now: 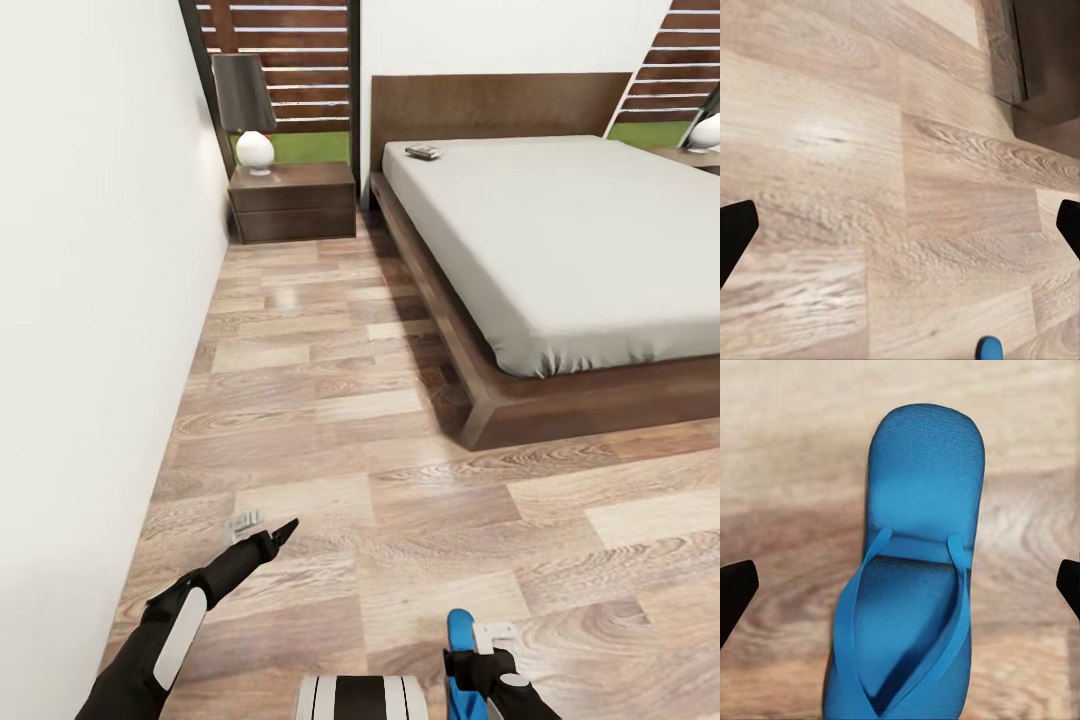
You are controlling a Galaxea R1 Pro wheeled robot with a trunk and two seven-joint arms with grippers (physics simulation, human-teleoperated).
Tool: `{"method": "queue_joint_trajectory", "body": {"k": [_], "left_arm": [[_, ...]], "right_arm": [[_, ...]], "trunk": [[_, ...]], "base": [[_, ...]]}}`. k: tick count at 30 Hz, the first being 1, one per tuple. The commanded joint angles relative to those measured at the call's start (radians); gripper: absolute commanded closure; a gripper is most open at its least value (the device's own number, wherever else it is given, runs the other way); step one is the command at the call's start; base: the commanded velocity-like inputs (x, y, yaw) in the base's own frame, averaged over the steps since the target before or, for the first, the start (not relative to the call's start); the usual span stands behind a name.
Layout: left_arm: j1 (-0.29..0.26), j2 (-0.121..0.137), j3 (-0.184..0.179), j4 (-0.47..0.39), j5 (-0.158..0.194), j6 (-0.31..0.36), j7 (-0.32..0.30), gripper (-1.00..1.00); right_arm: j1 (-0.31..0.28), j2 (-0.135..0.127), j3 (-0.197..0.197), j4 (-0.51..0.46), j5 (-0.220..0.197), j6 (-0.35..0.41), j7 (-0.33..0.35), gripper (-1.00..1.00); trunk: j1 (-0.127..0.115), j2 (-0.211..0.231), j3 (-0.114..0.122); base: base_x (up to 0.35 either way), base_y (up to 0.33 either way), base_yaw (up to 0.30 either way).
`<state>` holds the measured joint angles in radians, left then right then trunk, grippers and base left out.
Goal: In the bedroom, move the book from the bed onto either nightstand, and place the two sandals side by side next to the bed.
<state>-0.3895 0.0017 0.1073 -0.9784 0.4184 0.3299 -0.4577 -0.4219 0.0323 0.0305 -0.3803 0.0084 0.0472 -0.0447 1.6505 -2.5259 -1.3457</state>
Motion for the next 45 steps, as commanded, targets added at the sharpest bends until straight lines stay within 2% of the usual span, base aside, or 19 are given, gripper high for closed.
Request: {"method": "queue_joint_trajectory", "body": {"k": [1, 11, 45], "left_arm": [[0.0, 0.0, 0.002, 0.0, 0.01, 0.009, -0.002, -1.0], [0.0, -0.018, 0.003, 0.0, 0.011, 0.009, -0.001, -1.0], [0.0, -0.02, 0.002, 0.0, 0.011, 0.011, -0.001, -1.0]], "right_arm": [[0.0, 0.0, 0.003, -0.002, 0.001, 0.005, -0.005, -1.0], [0.0, 0.0, 0.003, -0.002, 0.001, 0.005, -0.005, -1.0], [0.0, -0.001, 0.003, -0.002, 0.001, 0.005, -0.005, -1.0]], "trunk": [[0.0, 0.0, -0.001], [0.0, 0.0, -0.001], [0.015, -0.008, -0.128]], "base": [[0.043, 0.0, 0.0], [0.008, 0.0, 0.0], [0.0, 0.0, 0.0]]}}
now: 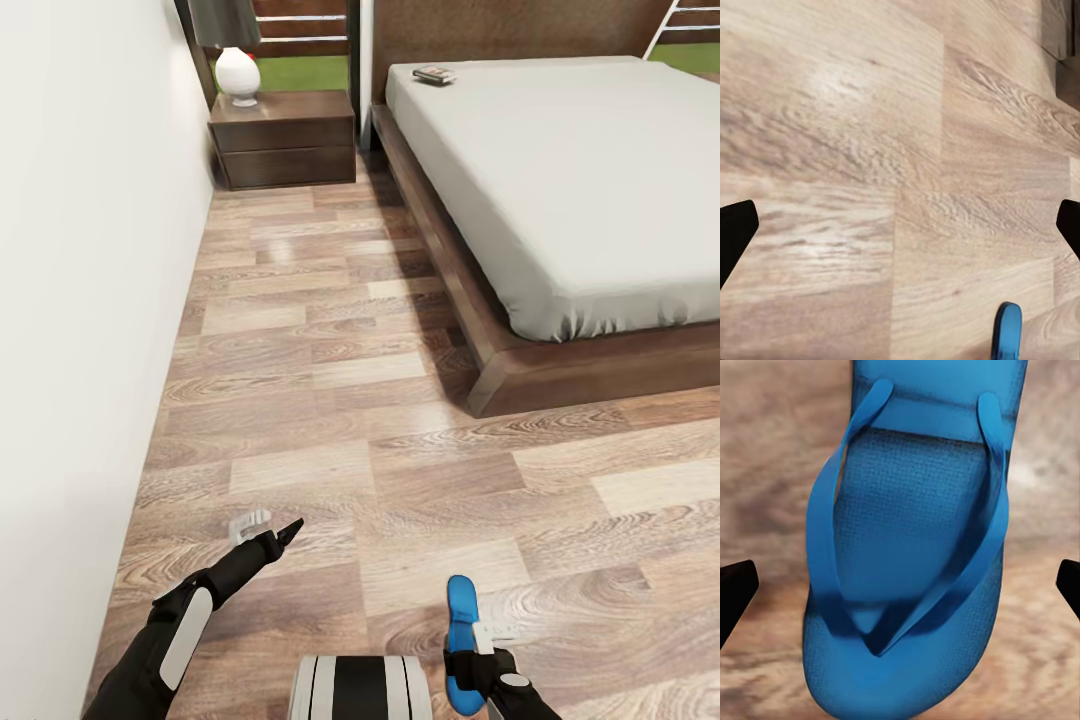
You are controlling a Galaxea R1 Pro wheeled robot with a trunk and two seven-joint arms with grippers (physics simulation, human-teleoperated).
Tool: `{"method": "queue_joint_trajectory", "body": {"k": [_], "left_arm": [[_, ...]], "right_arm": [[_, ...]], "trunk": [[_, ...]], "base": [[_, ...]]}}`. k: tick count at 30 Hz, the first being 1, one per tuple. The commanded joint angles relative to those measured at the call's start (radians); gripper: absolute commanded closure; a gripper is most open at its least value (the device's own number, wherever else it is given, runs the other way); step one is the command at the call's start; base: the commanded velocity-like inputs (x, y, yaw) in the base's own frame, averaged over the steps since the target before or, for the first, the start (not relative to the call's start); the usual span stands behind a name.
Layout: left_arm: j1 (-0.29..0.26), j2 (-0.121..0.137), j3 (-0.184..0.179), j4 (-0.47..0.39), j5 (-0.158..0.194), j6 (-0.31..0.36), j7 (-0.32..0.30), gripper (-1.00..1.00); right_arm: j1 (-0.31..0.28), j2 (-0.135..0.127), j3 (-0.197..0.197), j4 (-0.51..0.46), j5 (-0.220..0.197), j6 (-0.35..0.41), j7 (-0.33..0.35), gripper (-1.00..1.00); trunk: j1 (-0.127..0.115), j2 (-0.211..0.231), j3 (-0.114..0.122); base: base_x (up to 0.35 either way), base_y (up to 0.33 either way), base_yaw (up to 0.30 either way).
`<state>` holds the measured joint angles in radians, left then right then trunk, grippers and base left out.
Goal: In the bedroom, move the book from the bed onto either nightstand, and place the two sandals side by side next to the bed.
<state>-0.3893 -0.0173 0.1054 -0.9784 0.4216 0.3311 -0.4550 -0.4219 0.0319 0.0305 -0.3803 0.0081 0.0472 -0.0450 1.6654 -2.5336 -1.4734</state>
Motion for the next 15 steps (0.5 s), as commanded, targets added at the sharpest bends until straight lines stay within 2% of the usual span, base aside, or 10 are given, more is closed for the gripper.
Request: {"method": "queue_joint_trajectory", "body": {"k": [1, 15], "left_arm": [[0.0, -0.001, 0.004, 0.0, 0.008, 0.009, -0.004, -1.0], [0.001, -0.001, 0.004, 0.0, 0.008, 0.009, -0.005, -1.0]], "right_arm": [[0.0, 0.0, 0.003, -0.002, 0.001, 0.005, -0.005, -1.0], [0.0, 0.0, 0.003, -0.002, 0.001, 0.005, -0.005, -1.0]], "trunk": [[0.0, 0.0, -0.001], [0.0, 0.0, -0.001]], "base": [[0.0, 0.0, 0.0], [0.011, 0.0, 0.0]]}}
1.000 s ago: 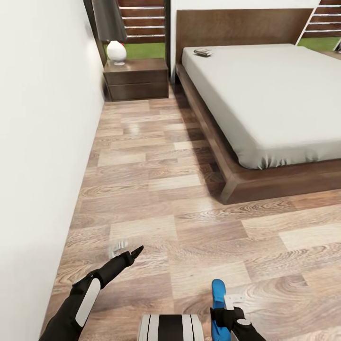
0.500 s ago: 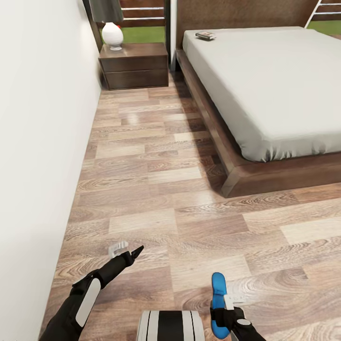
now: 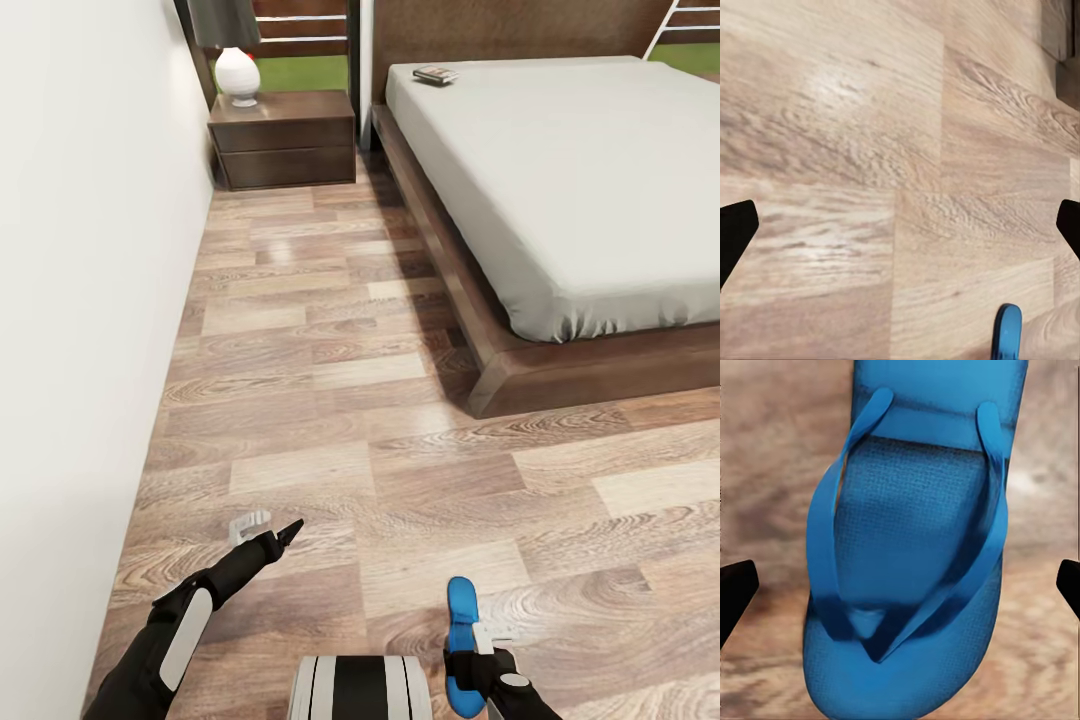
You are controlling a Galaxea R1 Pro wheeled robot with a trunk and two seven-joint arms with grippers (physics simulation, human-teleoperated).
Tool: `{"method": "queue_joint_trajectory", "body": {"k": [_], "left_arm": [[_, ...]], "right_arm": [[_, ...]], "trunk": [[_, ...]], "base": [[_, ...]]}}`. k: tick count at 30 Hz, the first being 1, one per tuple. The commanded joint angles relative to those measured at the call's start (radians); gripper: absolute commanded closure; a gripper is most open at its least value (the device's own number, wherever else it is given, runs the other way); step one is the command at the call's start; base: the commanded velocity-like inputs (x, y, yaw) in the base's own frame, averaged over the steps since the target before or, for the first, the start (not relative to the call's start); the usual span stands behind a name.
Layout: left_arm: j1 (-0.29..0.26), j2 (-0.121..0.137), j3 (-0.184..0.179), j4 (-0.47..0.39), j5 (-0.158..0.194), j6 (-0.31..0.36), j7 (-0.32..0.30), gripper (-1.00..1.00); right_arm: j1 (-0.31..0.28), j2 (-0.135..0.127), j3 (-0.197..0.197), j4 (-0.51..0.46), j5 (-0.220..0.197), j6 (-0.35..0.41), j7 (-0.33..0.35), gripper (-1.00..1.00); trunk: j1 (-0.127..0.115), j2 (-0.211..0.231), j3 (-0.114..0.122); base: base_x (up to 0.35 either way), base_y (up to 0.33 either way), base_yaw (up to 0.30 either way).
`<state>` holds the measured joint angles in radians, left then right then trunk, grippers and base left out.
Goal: In the bedroom, move the book from the bed onto either nightstand, and place the two sandals side by side next to the bed.
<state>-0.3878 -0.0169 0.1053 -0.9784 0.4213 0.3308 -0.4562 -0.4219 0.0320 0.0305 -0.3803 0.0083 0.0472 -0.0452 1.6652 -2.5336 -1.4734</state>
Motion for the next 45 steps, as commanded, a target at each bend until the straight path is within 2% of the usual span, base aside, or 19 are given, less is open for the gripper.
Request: {"method": "queue_joint_trajectory", "body": {"k": [1, 19, 30, 45], "left_arm": [[0.0, -0.001, 0.004, 0.0, 0.008, 0.009, -0.004, -1.0], [0.0, -0.003, 0.004, 0.0, 0.008, 0.008, 0.003, -1.0], [0.0, -0.003, 0.004, 0.0, 0.008, 0.008, 0.01, -1.0], [0.001, -0.003, 0.004, 0.0, 0.007, 0.008, 0.009, -1.0]], "right_arm": [[0.0, 0.0, 0.003, -0.002, 0.001, 0.005, -0.005, -1.0], [0.0, 0.0, 0.003, -0.002, 0.0, 0.005, -0.005, -1.0], [0.0, 0.0, 0.003, -0.002, -0.001, 0.005, -0.005, -1.0], [0.0, 0.0, 0.003, -0.002, 0.001, 0.005, -0.004, -1.0]], "trunk": [[0.0, 0.0, -0.001], [0.0, 0.0, -0.001], [0.005, -0.003, -0.043], [0.005, -0.003, -0.043]], "base": [[0.15, 0.0, 0.0], [0.029, 0.0, 0.0], [0.0, 0.0, 0.0], [0.044, 0.0, 0.0]]}}
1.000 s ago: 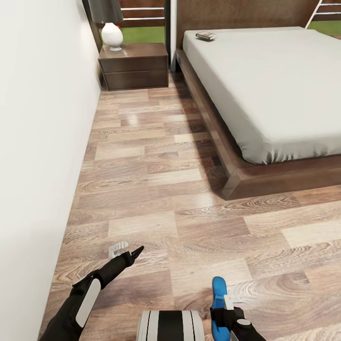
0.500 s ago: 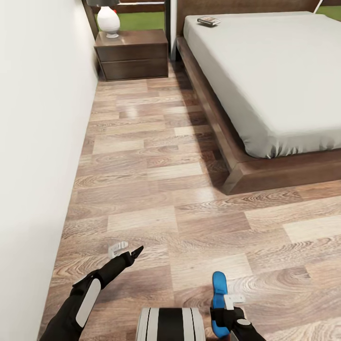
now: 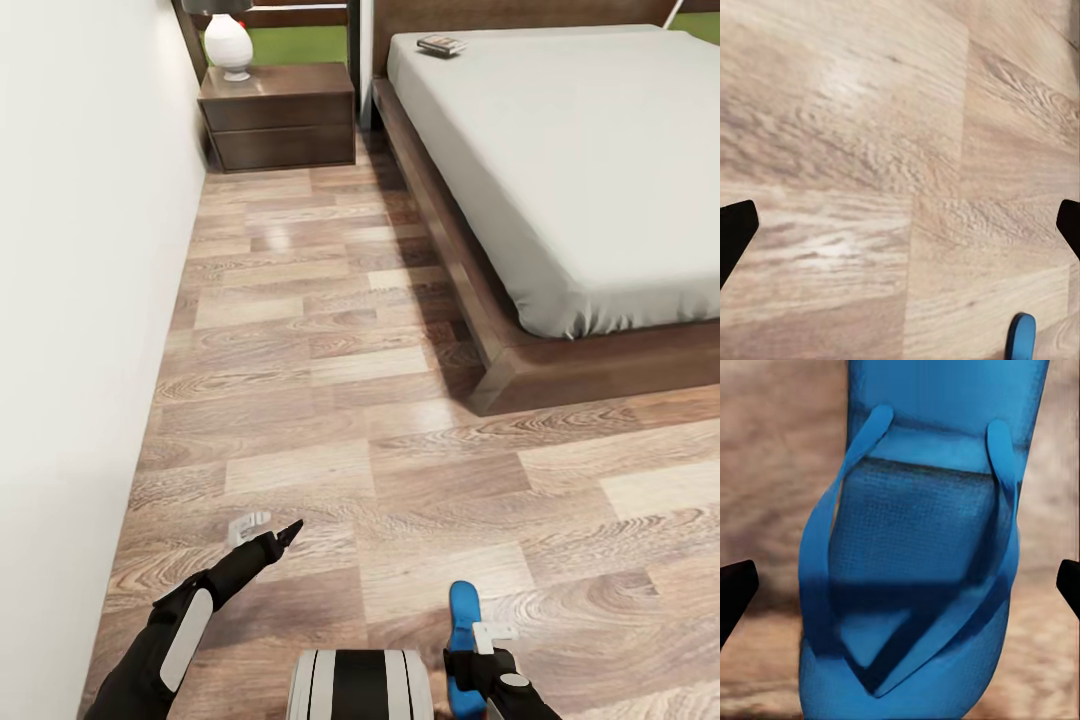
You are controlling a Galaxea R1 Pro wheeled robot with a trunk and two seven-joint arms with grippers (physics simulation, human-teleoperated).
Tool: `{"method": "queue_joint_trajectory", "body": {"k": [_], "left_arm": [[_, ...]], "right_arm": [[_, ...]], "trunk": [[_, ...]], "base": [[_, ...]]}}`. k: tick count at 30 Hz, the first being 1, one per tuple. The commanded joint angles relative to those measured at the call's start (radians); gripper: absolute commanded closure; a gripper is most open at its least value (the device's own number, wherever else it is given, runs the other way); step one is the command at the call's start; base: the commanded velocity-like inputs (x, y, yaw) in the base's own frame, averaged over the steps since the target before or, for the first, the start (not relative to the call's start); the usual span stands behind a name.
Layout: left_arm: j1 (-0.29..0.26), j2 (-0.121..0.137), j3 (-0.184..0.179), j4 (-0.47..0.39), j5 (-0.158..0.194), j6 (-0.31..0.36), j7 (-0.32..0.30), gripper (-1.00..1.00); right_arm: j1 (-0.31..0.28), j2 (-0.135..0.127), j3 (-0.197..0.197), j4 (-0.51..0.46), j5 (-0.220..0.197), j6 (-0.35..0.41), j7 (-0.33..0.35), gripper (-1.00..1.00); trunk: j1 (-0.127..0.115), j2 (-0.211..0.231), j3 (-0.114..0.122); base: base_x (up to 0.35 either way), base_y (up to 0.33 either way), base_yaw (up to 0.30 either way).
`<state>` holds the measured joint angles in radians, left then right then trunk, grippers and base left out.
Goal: In the bedroom, move the book from the bed onto either nightstand, and place the two sandals side by side next to the bed.
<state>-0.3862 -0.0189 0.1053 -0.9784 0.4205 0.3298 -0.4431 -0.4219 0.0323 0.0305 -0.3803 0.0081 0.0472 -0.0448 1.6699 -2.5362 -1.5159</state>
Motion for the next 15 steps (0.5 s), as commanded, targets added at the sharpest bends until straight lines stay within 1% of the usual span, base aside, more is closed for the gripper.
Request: {"method": "queue_joint_trajectory", "body": {"k": [1, 5, 15], "left_arm": [[0.0, -0.001, 0.004, 0.0, 0.008, 0.009, -0.004, -1.0], [0.0, -0.001, 0.004, 0.0, 0.008, 0.009, -0.004, -1.0], [0.0, -0.001, 0.004, 0.0, 0.007, 0.009, -0.004, -1.0]], "right_arm": [[0.0, 0.0, 0.003, -0.002, 0.001, 0.005, -0.005, -1.0], [0.0, 0.0, 0.003, -0.002, 0.001, 0.005, -0.005, -1.0], [0.0, 0.0, 0.003, -0.002, 0.0, 0.005, -0.005, -1.0]], "trunk": [[0.0, 0.0, -0.001], [0.0, 0.0, -0.001], [0.0, 0.0, -0.001]], "base": [[0.24, 0.0, 0.0], [0.098, 0.0, 0.0], [0.009, 0.0, 0.0]]}}
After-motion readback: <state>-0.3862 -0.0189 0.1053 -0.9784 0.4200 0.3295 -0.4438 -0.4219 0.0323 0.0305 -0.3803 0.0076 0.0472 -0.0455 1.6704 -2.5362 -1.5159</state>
